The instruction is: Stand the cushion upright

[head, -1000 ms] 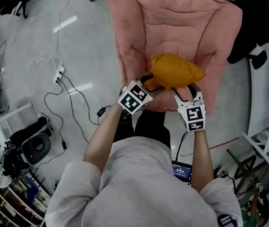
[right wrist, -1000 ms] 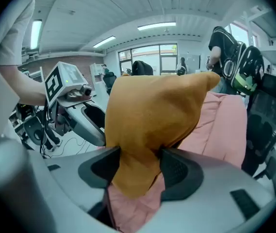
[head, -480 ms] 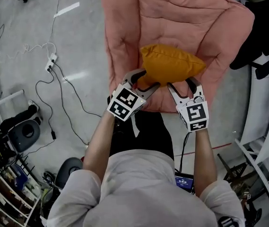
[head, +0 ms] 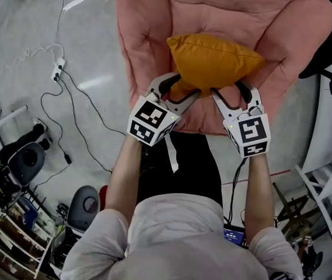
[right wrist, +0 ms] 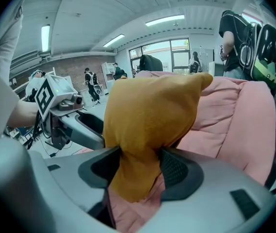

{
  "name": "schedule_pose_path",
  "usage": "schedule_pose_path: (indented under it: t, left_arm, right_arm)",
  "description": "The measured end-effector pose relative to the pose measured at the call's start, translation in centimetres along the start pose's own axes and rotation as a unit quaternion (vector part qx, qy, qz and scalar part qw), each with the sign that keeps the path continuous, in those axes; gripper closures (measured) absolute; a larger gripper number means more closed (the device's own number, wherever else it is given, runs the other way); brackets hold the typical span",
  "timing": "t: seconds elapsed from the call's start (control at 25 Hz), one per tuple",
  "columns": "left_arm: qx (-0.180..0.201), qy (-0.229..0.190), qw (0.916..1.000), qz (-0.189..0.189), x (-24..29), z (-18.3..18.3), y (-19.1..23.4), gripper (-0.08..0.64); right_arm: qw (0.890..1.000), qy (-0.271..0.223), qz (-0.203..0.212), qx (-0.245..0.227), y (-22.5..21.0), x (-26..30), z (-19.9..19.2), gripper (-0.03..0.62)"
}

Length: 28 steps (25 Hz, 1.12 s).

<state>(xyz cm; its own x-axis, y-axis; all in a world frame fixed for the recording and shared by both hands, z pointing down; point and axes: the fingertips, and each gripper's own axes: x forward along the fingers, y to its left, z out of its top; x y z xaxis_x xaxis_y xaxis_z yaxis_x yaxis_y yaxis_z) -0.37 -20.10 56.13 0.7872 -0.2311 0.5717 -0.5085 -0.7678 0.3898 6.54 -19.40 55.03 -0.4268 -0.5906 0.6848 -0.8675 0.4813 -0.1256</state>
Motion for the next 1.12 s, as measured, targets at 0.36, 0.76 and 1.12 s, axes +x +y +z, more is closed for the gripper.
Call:
schedule_pose_path:
  t: [0.36,0.76,1.12]
  left_arm:
    - [-0.013,-0.007,0.9999,0.007,2.8,-0.2,0.9,0.290]
    - [-0.016,-0.004,0.9997,0.021,4.4,0.8,4.0,0.290]
    - [-0.058,0.009,0.9977,0.033,5.9,-0.6,6.9,0.290]
  right_arm:
    - [1.000,-0.001,0.006,0.018,-2.6,1.7,-1.3,0.324]
    - [1.000,0.002,0.021,0.020,-4.5,4.8,-0.2,0.324]
    - [0.999,0.029,0.043,0.010,-5.5,8.4,-0.6,0.324]
